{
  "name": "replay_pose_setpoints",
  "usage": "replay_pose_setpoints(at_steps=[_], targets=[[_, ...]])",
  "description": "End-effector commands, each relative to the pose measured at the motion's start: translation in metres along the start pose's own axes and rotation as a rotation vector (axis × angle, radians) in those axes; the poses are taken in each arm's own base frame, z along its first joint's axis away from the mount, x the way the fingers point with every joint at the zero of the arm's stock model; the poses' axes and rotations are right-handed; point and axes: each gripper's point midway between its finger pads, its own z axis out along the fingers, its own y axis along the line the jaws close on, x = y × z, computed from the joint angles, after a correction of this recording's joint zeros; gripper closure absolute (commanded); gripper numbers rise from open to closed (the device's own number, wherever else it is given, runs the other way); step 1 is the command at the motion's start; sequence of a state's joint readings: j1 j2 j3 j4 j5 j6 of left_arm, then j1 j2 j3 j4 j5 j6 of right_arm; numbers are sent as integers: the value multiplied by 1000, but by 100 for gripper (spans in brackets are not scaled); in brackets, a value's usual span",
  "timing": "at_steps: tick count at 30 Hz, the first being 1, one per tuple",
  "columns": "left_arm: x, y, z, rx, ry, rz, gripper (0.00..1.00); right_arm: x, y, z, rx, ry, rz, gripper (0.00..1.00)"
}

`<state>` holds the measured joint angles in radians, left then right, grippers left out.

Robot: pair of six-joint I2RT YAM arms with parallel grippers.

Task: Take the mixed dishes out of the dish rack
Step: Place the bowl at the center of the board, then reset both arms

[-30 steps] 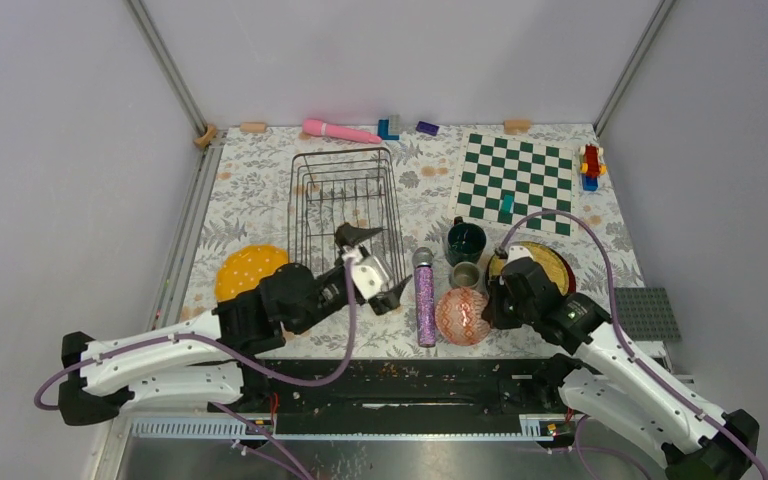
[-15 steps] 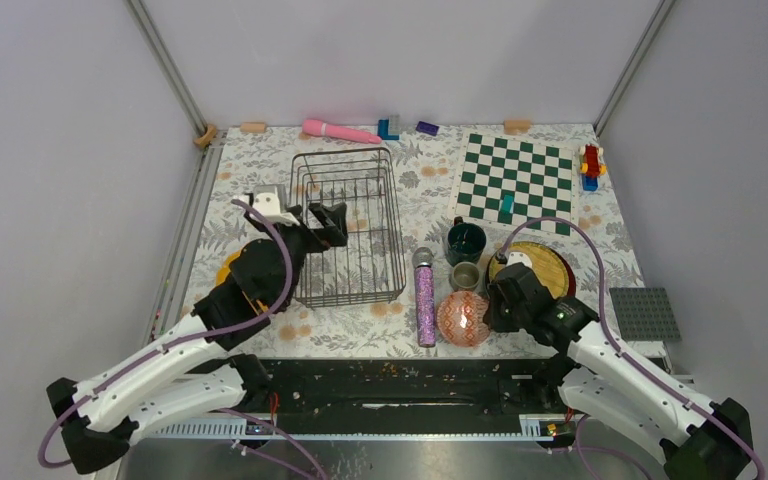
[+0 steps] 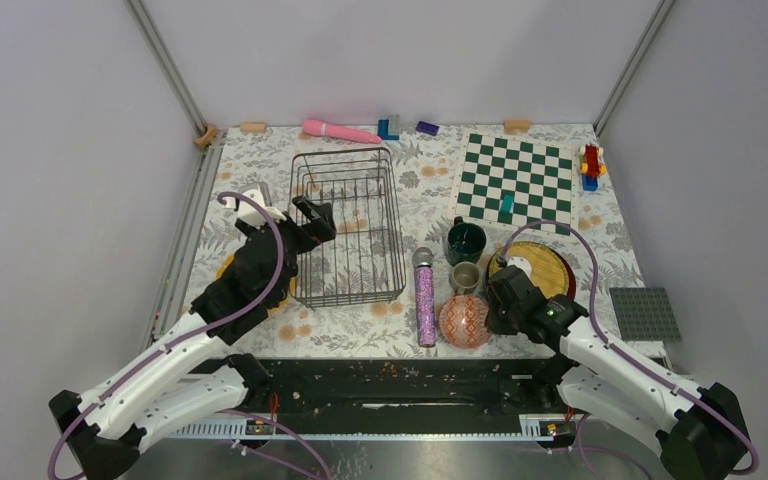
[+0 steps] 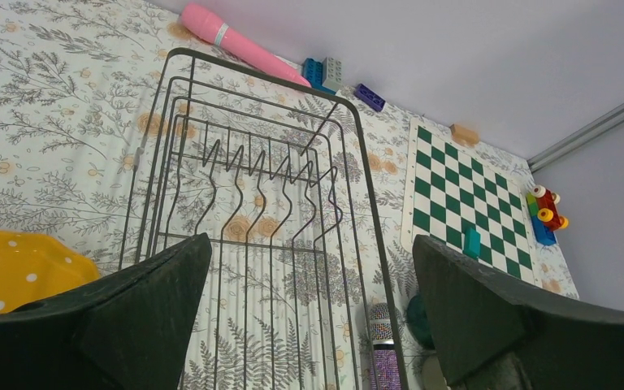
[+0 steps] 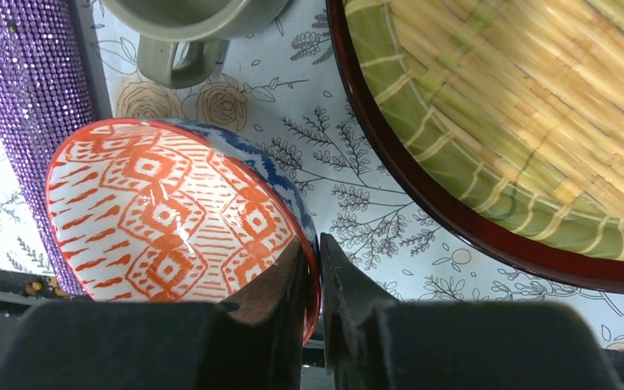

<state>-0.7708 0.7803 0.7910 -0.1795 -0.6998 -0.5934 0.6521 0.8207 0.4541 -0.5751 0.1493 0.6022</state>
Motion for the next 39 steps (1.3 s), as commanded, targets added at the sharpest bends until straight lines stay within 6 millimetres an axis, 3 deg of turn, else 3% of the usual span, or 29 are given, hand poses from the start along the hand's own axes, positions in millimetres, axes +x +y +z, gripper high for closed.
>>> replay_pose_setpoints(at_steps=[1, 6, 15, 16, 18, 23, 31, 39], targets=[[-12, -4, -3, 24, -29, -47, 1, -14, -1, 4, 28, -58, 51, 81], [-14, 0, -5, 11, -39, -50, 1, -16, 6, 0, -2, -60, 56, 56], [-21, 11, -9, -33, -64, -55, 1, -40, 16, -31, -69, -153, 38, 26], [-22, 13, -10, -39, -67, -57, 1, -44, 15, -35, -69, -170, 34, 21], [-22, 15, -11, -48, -70, -58, 1, -57, 17, -48, -78, -222, 30, 2], [-22, 22, -14, -73, -69, -59, 1, -97, 15, -80, -57, -392, 63, 0], [-26, 37, -21, -138, -72, -52, 1, -153, -16, -133, 104, -670, 133, 0], [-31, 50, -29, -178, -85, -49, 1, -173, -44, -173, 215, -833, 196, 0]])
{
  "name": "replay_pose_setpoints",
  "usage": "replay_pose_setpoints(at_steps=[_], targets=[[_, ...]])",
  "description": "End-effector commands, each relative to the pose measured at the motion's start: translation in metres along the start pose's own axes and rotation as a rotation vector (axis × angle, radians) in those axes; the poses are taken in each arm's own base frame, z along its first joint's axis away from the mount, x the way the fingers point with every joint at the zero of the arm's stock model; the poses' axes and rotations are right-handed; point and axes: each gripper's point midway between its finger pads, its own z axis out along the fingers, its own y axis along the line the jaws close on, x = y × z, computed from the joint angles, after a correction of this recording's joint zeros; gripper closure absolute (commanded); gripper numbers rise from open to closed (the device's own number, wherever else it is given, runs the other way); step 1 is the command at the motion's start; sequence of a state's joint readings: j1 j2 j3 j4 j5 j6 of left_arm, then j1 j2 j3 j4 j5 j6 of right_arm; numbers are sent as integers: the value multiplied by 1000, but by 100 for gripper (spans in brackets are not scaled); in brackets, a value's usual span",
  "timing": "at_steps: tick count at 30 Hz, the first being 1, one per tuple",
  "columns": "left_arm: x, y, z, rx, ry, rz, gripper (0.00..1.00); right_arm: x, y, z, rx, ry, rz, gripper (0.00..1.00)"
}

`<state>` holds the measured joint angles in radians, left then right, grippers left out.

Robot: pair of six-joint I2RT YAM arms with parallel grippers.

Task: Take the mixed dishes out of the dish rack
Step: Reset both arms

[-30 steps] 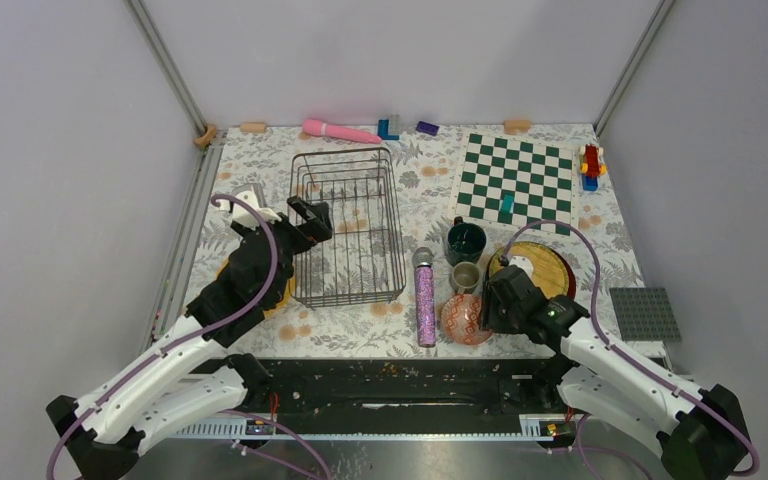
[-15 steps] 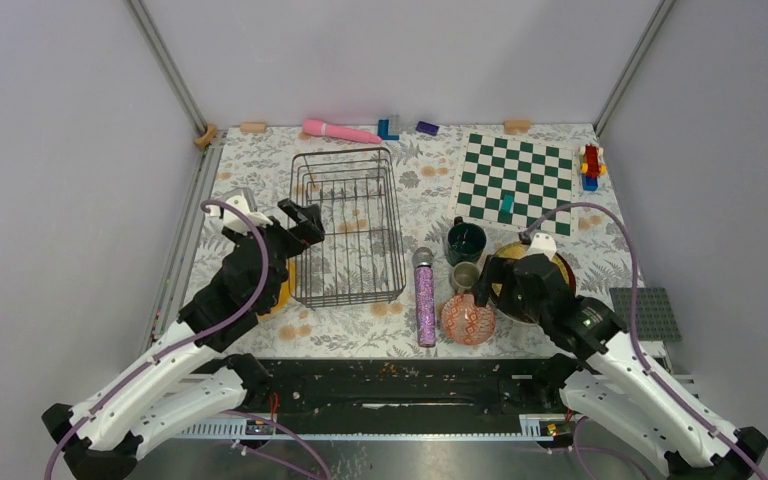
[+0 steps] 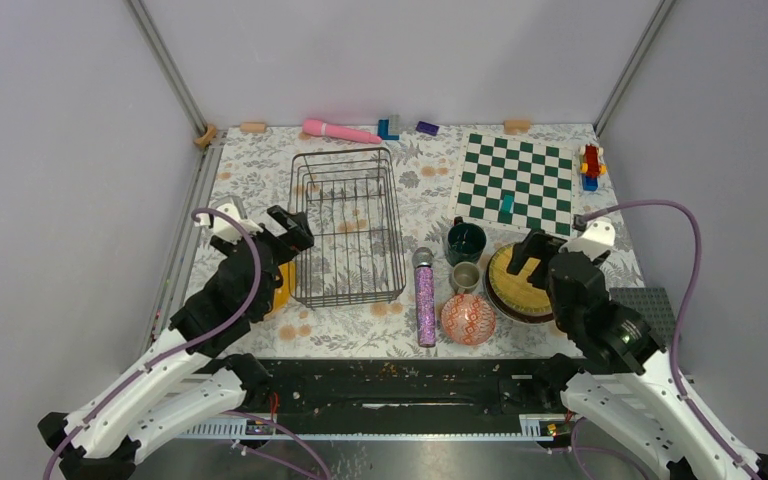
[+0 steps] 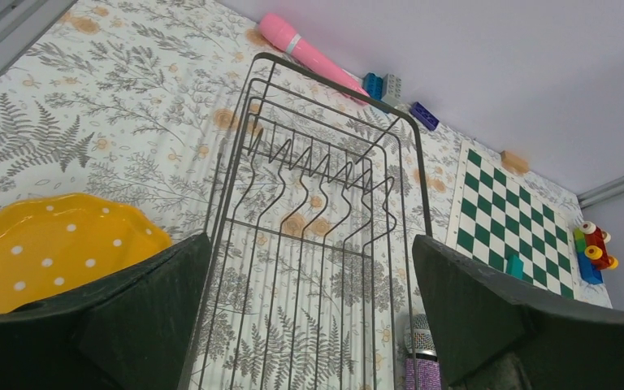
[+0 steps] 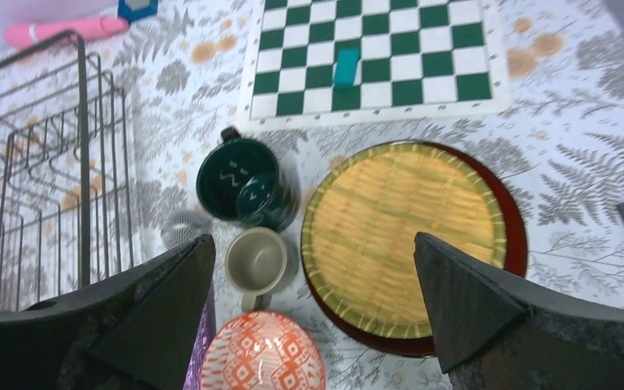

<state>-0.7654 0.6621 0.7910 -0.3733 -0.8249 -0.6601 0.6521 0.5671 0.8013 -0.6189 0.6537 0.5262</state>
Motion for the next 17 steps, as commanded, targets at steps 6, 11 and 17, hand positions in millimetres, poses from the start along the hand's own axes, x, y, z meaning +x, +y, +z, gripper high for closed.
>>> replay_pose_setpoints(at_steps=[6, 11, 17], targets=[[-24, 14, -8, -60, -70, -39, 1, -45, -36, -16, 150, -185, 4, 0], [-23, 13, -7, -52, -61, -17, 1, -45, -35, -16, 137, -185, -26, 0], [-20, 8, -4, -33, -51, 4, 1, -49, -35, -17, 135, -197, -46, 1]])
